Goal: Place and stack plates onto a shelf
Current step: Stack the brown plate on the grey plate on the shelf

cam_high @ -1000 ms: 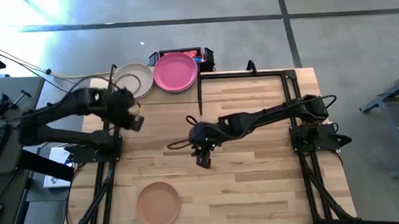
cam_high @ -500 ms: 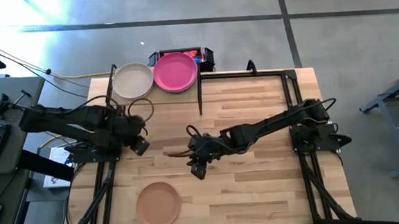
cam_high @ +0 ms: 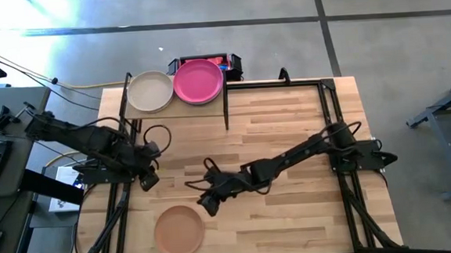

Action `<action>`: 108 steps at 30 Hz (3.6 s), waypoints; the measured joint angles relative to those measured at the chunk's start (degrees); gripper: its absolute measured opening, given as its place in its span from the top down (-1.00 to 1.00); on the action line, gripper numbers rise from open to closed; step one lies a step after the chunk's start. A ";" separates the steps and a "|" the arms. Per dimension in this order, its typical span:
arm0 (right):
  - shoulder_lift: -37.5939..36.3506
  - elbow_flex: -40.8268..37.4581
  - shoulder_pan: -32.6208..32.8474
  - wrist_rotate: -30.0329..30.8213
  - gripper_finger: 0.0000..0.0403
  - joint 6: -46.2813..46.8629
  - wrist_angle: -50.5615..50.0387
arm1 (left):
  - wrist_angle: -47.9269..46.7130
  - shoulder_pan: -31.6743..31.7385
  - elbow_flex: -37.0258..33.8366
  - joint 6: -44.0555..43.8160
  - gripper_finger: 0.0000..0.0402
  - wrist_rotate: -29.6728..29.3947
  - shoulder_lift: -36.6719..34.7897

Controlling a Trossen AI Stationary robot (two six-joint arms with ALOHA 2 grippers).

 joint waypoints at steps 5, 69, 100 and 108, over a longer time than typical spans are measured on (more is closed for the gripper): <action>1.53 0.00 1.30 0.02 0.36 3.43 2.45 | 0.00 -3.73 0.04 -1.90 0.90 0.46 1.60; -0.44 0.07 6.18 -7.38 0.36 4.48 -3.99 | 15.89 -20.60 0.04 -8.79 0.36 1.10 42.87; -0.49 0.07 5.24 -7.31 0.36 1.91 -3.97 | 16.17 -20.14 0.11 -6.74 0.96 3.60 46.03; -3.49 0.04 2.15 -10.35 0.36 -4.92 -5.29 | 16.14 -18.62 -0.07 -7.01 0.99 4.77 43.94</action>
